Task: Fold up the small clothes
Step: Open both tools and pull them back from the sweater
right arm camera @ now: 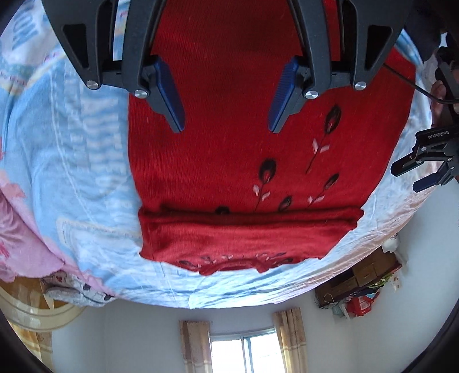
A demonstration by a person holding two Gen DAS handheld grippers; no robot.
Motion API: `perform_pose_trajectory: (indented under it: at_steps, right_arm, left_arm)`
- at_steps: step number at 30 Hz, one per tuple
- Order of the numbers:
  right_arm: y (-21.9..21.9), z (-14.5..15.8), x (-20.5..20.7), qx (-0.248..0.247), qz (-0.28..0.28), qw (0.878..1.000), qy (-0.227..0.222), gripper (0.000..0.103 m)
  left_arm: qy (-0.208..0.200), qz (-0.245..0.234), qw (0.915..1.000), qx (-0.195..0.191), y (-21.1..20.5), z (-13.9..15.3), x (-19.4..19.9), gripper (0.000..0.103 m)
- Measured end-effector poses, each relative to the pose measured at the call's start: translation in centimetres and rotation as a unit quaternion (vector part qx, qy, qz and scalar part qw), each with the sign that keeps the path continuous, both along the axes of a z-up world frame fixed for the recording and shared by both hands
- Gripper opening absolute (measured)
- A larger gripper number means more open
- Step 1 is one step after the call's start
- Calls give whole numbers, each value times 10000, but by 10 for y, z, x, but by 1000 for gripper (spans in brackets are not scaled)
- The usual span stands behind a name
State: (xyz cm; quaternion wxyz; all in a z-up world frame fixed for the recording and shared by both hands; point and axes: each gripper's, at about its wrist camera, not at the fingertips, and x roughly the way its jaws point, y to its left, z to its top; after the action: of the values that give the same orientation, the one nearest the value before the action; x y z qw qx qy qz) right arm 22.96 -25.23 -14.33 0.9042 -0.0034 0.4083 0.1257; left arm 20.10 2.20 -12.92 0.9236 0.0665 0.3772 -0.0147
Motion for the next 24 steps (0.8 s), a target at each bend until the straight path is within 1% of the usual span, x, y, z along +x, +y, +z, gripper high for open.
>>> perform_pose_trajectory:
  at_steps: [6,11,21,22,23,24]
  right_arm:
    - [-5,-9,-18,-94,-56,9997,195,61]
    - [-11,-12,-36,-149,-63,9994,309,61]
    - [-21,-22,-71,-262,-55,9989,389,61]
    - [-21,-23,-72,-251,-64,9989,397,61]
    - [-22,-23,-73,-231,-78,9988,413,61]
    - [-23,-24,-75,-212,-92,9988,428,61]
  left_arm:
    - [47,-110,9999,119,-3,-1,-20,103]
    - [133,-212,9996,120,-4,-4,-41,103]
    - [582,-441,9972,-161,7,-19,-89,102]
    - [626,-423,9969,-206,9,-20,-90,100]
    - [736,-399,9959,-342,12,-24,-94,96]
    - [802,-403,9951,-420,14,-26,-97,94]
